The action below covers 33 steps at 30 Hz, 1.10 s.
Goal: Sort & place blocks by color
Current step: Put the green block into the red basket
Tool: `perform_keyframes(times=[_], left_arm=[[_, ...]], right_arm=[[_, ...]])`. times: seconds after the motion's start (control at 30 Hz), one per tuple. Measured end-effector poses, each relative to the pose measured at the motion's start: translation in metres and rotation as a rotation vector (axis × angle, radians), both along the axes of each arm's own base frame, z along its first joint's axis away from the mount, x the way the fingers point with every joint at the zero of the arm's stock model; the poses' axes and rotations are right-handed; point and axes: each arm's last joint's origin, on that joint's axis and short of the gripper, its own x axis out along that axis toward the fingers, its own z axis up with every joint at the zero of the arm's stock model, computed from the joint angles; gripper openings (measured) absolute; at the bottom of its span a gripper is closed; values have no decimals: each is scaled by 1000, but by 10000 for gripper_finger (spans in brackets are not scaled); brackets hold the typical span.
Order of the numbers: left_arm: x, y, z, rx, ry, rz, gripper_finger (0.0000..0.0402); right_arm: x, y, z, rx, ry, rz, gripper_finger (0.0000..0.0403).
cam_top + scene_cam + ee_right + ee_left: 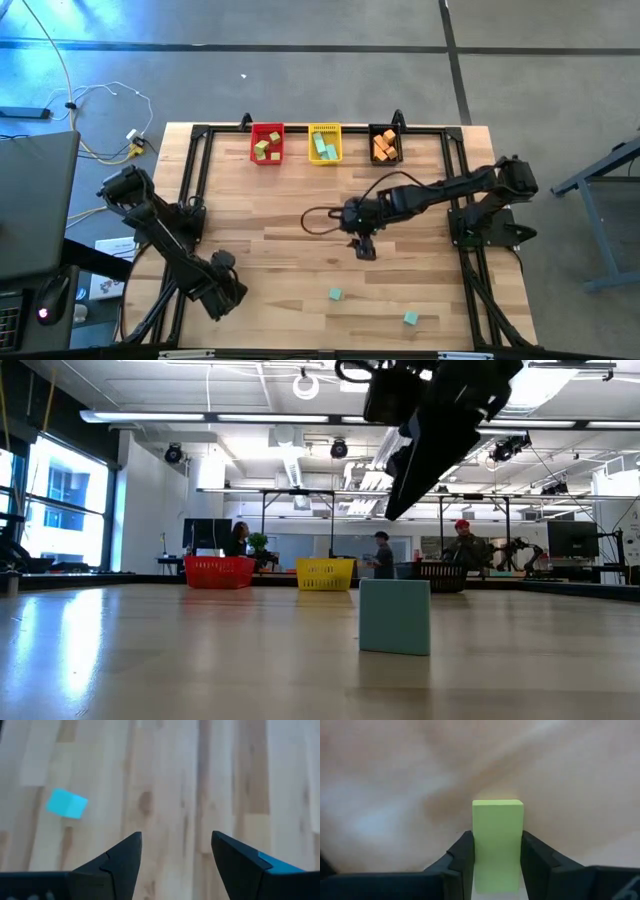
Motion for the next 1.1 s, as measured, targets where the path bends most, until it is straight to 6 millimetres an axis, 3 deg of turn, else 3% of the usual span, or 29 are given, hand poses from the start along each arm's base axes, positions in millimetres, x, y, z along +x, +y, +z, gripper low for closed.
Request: perform_keyframes(times=[0.23,0.53,0.9,1.1], left_arm=[[12,31,19,180,-140,-55,95],[31,91,58,427,-301,-122,95],[33,162,99,729,-330,-158,95],[40,201,112,842,-297,-195,102]], right_arm=[[2,14,3,-2,-52,57,226],[6,17,6,-24,-124,123,226],[16,18,15,-2,-257,76,226],[21,17,19,-1,-313,-3,226]])
